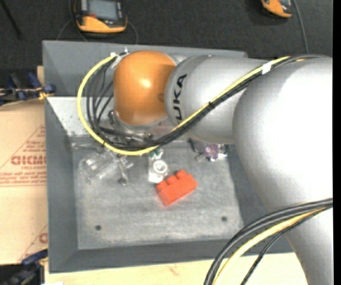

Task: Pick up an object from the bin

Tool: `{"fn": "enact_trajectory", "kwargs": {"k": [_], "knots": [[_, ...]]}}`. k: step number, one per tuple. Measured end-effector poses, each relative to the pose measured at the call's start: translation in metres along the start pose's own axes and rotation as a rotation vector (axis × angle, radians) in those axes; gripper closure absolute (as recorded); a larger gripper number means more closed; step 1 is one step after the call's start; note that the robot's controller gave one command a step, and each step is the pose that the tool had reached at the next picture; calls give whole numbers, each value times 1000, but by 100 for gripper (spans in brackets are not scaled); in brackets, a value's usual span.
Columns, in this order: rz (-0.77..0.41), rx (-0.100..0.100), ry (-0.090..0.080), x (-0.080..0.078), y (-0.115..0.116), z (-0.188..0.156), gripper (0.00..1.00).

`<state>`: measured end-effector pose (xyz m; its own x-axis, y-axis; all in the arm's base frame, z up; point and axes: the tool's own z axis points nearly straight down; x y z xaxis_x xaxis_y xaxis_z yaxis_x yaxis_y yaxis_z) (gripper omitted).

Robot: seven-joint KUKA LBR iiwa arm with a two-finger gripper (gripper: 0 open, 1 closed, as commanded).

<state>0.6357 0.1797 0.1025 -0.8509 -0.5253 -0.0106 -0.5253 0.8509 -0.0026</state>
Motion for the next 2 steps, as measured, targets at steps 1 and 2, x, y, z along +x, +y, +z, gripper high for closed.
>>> {"fn": "enact_trajectory", "kwargs": {"k": [1, 2], "knots": [[-257, 6, -28, -8, -5, 20, 0], [-157, 0, -3, -38, 36, 28, 0]]}}
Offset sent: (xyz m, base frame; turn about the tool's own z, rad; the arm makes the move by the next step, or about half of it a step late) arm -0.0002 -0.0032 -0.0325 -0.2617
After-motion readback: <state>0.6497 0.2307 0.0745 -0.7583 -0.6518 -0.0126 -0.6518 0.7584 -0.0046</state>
